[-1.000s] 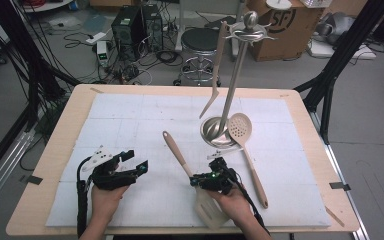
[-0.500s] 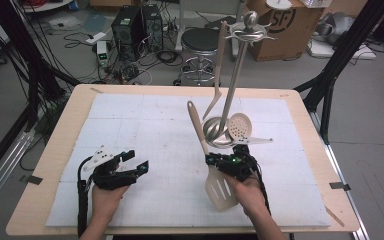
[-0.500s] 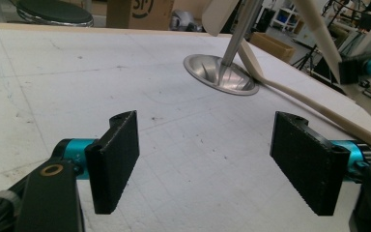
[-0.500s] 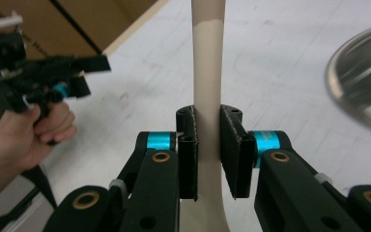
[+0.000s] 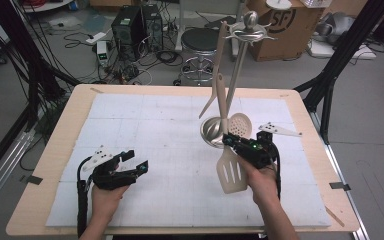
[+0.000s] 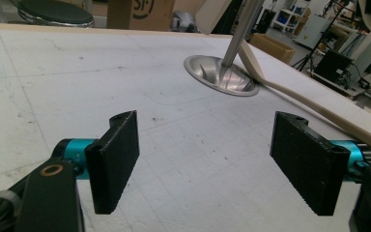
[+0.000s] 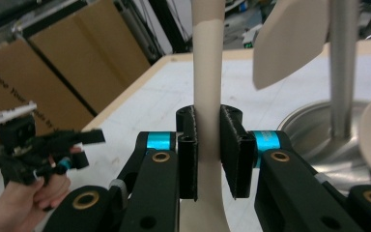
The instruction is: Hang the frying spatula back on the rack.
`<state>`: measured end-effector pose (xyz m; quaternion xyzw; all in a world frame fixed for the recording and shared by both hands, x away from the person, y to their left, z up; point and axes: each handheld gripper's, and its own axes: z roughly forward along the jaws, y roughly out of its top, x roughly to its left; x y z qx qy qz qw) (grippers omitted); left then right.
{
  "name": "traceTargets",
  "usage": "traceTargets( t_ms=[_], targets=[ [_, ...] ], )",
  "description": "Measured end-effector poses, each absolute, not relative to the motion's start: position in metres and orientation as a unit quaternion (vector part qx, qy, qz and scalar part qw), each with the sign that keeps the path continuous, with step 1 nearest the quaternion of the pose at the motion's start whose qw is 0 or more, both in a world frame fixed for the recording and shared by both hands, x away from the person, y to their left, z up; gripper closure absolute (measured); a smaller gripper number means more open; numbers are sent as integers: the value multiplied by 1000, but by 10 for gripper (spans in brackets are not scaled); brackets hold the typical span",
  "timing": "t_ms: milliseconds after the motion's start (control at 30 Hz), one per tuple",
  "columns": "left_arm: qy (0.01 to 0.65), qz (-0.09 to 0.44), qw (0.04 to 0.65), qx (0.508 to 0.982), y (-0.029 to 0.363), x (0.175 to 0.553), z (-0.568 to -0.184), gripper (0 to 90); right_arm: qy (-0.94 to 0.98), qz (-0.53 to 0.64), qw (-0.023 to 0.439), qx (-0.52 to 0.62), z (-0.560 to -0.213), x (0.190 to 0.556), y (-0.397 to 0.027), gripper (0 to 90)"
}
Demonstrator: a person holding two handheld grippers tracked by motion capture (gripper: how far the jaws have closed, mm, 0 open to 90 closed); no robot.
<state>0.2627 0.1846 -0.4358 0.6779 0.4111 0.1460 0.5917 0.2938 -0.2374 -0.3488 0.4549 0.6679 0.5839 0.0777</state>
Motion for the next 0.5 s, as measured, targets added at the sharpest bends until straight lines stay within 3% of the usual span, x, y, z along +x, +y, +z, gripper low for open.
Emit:
traceTargets(
  t_ms=[500],
  targets=[
    [410, 145, 590, 680, 184, 263, -436, 264, 627, 629, 140, 438, -321, 277, -251, 788]
  ],
)
